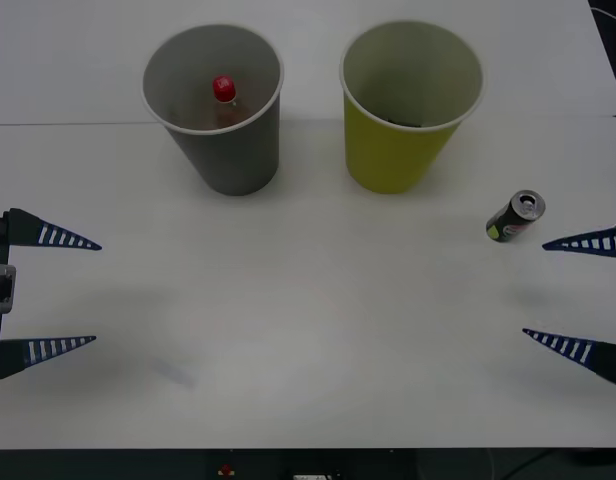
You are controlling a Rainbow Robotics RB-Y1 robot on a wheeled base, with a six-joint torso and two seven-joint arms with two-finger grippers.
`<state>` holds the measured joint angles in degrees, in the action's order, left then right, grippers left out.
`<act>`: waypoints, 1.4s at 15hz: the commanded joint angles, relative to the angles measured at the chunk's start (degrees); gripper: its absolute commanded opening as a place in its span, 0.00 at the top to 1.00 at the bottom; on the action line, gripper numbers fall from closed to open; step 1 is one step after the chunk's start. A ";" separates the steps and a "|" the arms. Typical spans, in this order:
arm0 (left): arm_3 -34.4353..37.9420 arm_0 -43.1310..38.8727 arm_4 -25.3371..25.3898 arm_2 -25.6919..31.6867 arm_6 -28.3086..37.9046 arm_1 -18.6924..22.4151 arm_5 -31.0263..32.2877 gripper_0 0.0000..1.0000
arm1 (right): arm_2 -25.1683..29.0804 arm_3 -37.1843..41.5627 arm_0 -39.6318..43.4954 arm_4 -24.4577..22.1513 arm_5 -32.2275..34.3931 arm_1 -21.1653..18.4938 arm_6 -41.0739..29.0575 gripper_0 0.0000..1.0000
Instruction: Put the can into the green bin and the plastic bottle into the gray bin
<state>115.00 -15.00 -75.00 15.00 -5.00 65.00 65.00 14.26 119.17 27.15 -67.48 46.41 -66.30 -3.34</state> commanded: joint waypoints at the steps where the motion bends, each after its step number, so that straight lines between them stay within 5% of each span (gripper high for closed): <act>1: 0.00 0.00 0.00 0.00 0.00 0.00 0.00 0.00 | -2.05 1.42 4.14 4.20 -8.88 -0.85 0.17 0.00; 12: 0.00 0.00 0.00 0.00 0.00 0.00 0.00 0.00 | -19.98 6.78 5.81 18.70 -52.04 -3.49 -0.26 0.00; 17: 0.00 0.00 0.00 0.00 0.00 0.00 0.00 0.00 | -31.40 7.13 1.59 5.96 -70.76 -4.89 -16.08 0.00; 21: 0.00 0.00 0.00 0.00 0.00 0.00 0.00 0.00 | -42.30 1.24 -5.97 -5.56 -78.40 -5.25 -27.95 0.00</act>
<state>115.00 -15.00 -75.00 15.00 -5.00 65.00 65.00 -26.41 121.58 22.47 -71.26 -31.04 -71.61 -29.34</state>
